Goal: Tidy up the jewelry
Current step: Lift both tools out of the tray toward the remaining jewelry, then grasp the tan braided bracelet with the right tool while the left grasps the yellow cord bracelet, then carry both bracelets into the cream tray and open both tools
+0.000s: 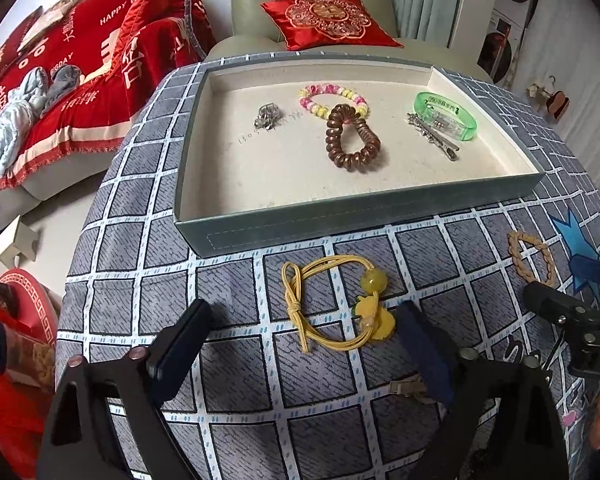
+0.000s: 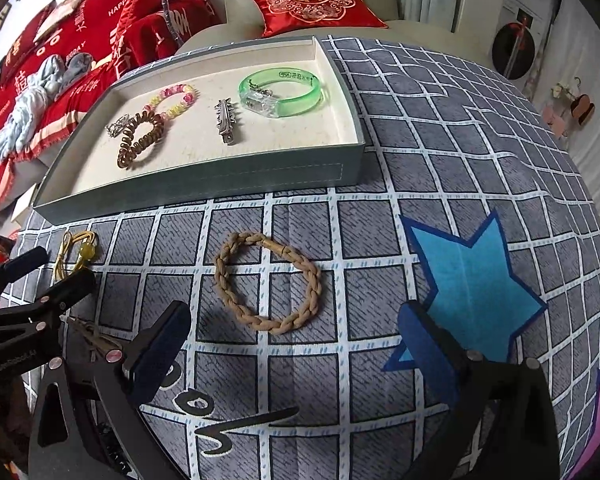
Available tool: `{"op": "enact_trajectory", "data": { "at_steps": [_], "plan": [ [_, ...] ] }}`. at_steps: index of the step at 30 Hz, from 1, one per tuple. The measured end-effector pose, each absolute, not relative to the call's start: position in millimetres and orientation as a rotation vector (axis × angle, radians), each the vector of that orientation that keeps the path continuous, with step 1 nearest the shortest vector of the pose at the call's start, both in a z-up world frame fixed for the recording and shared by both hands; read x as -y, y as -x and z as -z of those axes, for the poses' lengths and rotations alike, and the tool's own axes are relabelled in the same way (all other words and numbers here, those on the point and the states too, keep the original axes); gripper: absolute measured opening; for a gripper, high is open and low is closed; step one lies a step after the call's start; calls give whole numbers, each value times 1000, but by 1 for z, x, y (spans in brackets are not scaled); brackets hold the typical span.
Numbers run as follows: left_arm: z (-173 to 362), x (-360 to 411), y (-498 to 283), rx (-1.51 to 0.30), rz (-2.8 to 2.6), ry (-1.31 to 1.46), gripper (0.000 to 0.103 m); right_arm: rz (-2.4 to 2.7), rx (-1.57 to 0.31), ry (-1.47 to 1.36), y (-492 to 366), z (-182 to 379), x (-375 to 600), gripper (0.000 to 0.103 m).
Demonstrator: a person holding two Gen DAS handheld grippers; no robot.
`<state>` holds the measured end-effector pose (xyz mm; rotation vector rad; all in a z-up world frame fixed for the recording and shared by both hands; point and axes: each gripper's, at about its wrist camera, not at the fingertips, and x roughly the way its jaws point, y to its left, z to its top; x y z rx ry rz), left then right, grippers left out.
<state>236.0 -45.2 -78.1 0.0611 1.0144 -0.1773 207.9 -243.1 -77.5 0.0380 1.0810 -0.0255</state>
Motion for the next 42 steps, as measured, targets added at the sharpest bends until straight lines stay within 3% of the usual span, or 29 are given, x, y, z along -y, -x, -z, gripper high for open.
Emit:
{"op": "enact_trajectory", "data": {
  "at_steps": [3,5,7,10,11,13,14,16,18,42],
  "plan": [
    [75,50,-232,-991,172,-95,97,27,-1080,-19,-209,80,240,101],
    [73,54,-230,-978,192,-109,84,36,-1073,19,-208,81,237,97],
    [72,58,-228,-973,204,-125,79,29,-1065,34,-210,80,233,92],
    [71,65,-226,-966,246,-147,62,19,-1058,41,-209,78,231,80],
    [70,67,-225,-964,260,-153,47,15,-1053,45,-208,77,230,77],
    [69,72,-223,-961,283,-171,34,8,-1050,47,-207,75,228,62],
    [68,73,-221,-958,284,-178,34,4,-1048,49,-207,74,226,56],
    [68,71,-220,-960,306,-160,34,-2,-1046,56,-207,72,223,31],
    [67,65,-221,-970,330,-116,30,-7,-1046,60,-207,71,221,14],
    [20,29,-211,-901,411,30,29,-78,-977,-160,-182,28,250,14]
  ]
}}
